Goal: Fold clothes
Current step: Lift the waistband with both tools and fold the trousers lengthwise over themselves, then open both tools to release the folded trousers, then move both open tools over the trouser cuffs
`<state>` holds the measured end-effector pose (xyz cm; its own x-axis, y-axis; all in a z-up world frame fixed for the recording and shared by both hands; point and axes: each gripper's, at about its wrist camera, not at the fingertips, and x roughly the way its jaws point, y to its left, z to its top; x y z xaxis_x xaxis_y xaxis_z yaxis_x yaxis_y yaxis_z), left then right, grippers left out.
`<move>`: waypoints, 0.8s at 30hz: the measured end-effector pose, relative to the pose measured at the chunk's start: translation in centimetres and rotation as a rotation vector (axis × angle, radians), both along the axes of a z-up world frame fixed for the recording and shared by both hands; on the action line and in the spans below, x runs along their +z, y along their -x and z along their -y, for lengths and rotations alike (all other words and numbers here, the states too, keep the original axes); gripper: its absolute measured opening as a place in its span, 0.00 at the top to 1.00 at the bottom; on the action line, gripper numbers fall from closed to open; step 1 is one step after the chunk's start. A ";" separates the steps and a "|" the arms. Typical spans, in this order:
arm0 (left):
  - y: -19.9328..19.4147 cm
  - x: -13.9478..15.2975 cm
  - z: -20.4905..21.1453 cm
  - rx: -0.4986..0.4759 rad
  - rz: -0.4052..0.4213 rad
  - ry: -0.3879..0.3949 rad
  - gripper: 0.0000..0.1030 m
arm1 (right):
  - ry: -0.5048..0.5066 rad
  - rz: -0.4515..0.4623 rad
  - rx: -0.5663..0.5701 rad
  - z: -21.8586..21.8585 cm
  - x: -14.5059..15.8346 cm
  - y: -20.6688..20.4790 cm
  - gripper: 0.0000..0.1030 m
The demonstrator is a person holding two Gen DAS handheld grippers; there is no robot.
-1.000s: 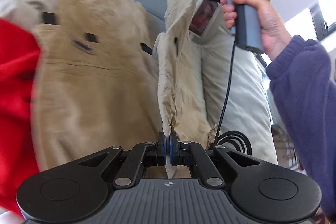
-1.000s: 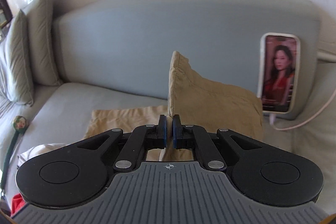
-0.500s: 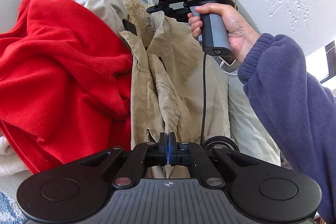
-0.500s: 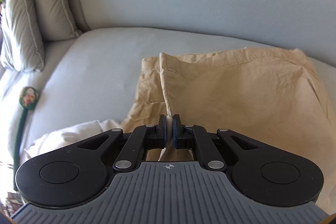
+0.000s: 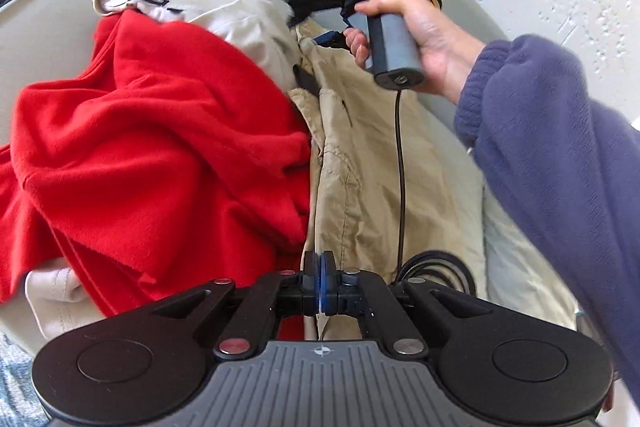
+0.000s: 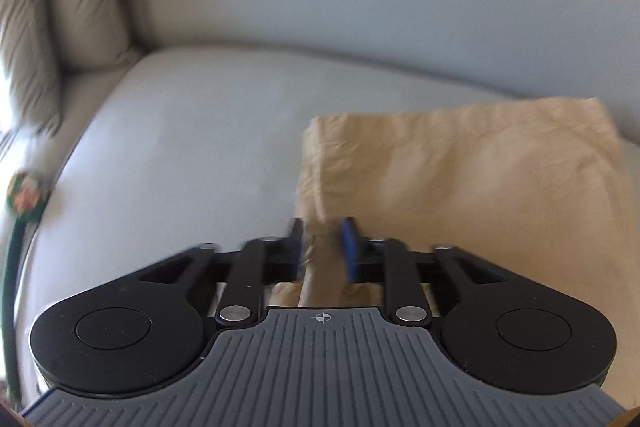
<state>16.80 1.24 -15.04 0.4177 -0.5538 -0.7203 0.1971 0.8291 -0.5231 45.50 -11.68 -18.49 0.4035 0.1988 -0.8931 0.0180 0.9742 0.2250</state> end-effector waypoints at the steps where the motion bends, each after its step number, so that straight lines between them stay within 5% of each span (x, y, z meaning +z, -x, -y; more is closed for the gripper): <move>1: 0.2 0.0 0.1 -0.003 -0.002 -0.006 1.00 | -0.019 -0.007 0.032 -0.1 0.1 0.3 0.46; 4: 0.5 0.2 0.1 -0.003 0.013 -0.023 1.00 | -0.055 -0.006 0.088 0.5 1.1 1.7 0.45; 9: 1.4 1.0 0.4 0.026 0.025 -0.068 1.00 | -0.195 0.049 -0.026 7.3 7.4 6.7 0.45; 19: 8.5 8.1 0.0 -0.001 0.164 -0.123 0.70 | -0.265 0.223 -0.176 20.3 21.6 30.7 0.42; 20: 9.1 8.5 0.3 -0.005 0.169 -0.134 0.69 | -0.264 0.240 -0.190 21.1 22.6 33.4 0.37; 22: 10.3 9.0 0.9 -0.011 0.178 -0.157 0.63 | -0.255 0.285 -0.229 22.2 23.7 38.6 0.11; 24: 11.1 8.6 1.8 -0.021 0.174 -0.173 0.58 | -0.239 0.321 -0.259 22.5 23.4 43.0 0.09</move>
